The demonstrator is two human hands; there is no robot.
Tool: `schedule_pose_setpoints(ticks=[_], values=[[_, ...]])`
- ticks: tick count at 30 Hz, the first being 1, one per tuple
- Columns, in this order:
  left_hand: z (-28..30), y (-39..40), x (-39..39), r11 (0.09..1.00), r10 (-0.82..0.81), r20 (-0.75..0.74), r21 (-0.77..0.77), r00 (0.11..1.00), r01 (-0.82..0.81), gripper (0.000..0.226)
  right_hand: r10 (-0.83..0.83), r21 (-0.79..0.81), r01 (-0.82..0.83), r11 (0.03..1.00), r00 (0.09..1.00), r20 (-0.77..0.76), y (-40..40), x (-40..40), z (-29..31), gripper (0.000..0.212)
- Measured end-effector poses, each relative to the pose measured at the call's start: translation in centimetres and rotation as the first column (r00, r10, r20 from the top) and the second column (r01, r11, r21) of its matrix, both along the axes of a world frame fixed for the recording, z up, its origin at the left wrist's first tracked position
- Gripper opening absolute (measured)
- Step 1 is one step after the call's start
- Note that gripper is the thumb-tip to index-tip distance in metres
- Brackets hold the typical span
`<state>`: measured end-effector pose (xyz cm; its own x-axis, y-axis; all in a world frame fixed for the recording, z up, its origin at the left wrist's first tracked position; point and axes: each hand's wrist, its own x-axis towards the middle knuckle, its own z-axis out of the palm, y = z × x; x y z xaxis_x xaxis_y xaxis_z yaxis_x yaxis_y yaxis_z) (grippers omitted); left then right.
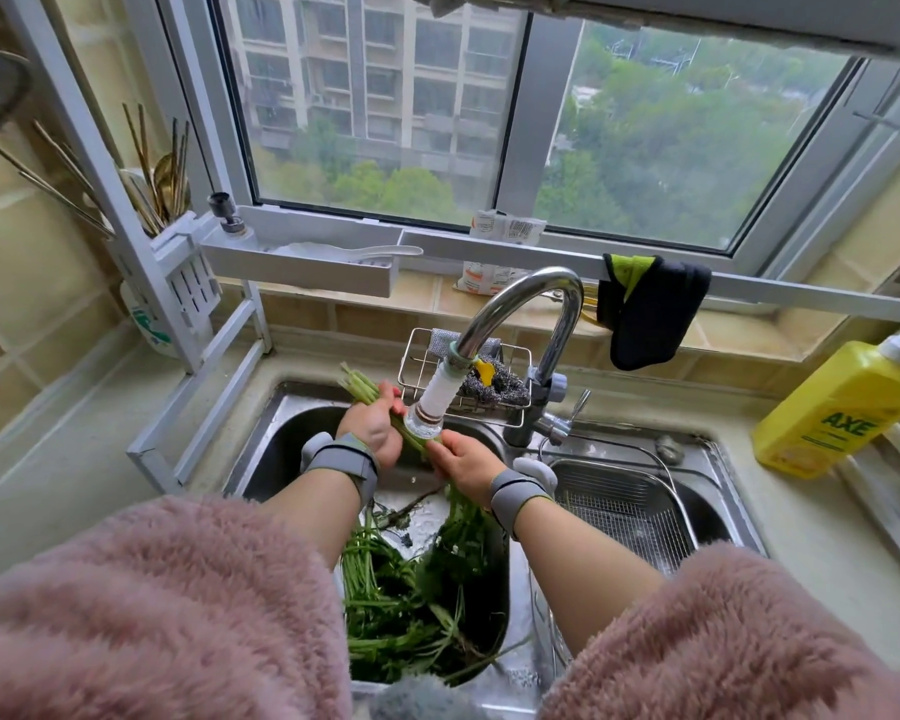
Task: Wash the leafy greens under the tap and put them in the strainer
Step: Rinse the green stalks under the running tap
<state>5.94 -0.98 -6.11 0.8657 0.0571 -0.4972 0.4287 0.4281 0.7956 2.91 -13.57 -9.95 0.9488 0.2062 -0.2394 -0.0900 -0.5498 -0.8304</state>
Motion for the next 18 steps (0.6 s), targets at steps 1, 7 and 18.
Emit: schedule_pose_setpoints(ticks=[1, 7, 18], values=[[-0.1, 0.2, 0.1, 0.995, 0.05, 0.009, -0.087, 0.999, -0.049, 0.038, -0.01, 0.03, 0.011, 0.999, 1.0, -0.02, 0.2, 0.0, 0.1, 0.033], [-0.3, 0.5, 0.7, 0.963, 0.15, 0.025, -0.229, 0.988, -0.141, 0.039, 0.094, -0.061, -0.096, 0.994, 0.995, -0.025, -0.2, 0.1, 0.5, 0.015], [0.7, 1.3, 1.8, 0.966, 0.194, 0.12, -0.196, 0.974, -0.168, 0.041, 0.057, -0.021, -0.059, 0.998, 0.997, -0.06, -0.9, 0.1, 0.8, 0.015]])
